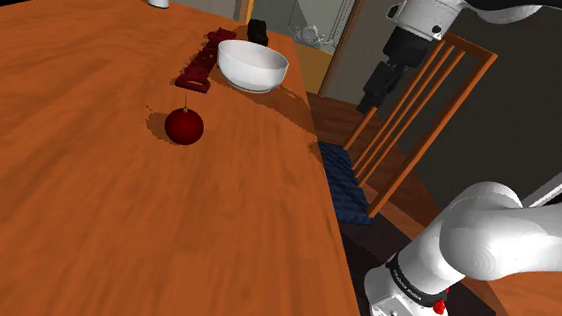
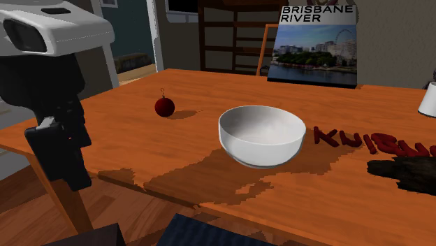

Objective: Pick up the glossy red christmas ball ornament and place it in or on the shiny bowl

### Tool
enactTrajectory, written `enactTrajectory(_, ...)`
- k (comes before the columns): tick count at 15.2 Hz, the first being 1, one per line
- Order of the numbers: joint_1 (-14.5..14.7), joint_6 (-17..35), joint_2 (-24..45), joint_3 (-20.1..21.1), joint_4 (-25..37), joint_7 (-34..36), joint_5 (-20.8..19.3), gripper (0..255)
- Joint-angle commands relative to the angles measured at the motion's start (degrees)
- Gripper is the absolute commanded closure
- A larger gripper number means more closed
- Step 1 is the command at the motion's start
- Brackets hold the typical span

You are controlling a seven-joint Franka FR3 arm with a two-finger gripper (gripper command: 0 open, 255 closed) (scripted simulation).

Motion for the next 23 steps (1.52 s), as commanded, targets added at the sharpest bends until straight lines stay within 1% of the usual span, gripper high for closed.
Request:
enactTrajectory(1, 0.0, 0.0, 0.0, 0.0, 0.0, 0.0, 0.0, 0)
enactTrajectory(7, 2.9, 5.7, 5.4, 8.7, 2.8, 6.6, 2.0, 0)
enactTrajectory(13, 4.3, 10.8, 13.0, 17.4, 7.9, 13.6, 1.6, 0)
enactTrajectory(18, 4.4, 14.0, 20.7, 24.8, 13.8, 20.1, -1.3, 0)
enactTrajectory(21, 4.0, 15.2, 26.0, 29.4, 18.0, 24.6, -4.5, 0)
enactTrajectory(23, 3.7, 15.7, 29.9, 32.6, 21.2, 27.9, -7.3, 0)
